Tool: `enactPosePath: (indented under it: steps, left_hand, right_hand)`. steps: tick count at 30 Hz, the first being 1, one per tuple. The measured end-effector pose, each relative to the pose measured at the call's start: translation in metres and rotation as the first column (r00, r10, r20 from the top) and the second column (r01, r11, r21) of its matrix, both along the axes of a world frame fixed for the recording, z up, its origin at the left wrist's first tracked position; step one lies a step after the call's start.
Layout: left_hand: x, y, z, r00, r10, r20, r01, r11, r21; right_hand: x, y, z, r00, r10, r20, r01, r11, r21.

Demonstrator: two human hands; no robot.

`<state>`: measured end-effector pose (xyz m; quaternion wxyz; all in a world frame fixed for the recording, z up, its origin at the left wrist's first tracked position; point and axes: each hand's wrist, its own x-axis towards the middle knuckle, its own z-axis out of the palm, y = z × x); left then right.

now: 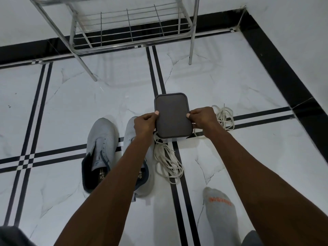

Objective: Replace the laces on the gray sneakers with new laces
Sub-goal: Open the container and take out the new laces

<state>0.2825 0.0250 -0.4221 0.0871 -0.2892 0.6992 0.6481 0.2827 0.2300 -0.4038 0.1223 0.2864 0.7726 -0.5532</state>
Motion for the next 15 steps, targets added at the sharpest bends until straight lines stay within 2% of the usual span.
enactPosePath:
  steps: [9, 15]
  left_hand:
    - [-0.023, -0.024, 0.042, 0.986, 0.159, -0.058, -0.151, 0.98, 0.132]
    - [-0.053, -0.064, 0.127, 0.952, 0.229, -0.202, -0.187, 0.961, 0.205]
  right_hand:
    - [-0.021, -0.025, 0.038, 0.991, -0.094, -0.098, 0.066, 0.964, -0.259]
    - [-0.061, -0.068, 0.111, 0.961, -0.079, -0.264, -0.027, 0.927, -0.375]
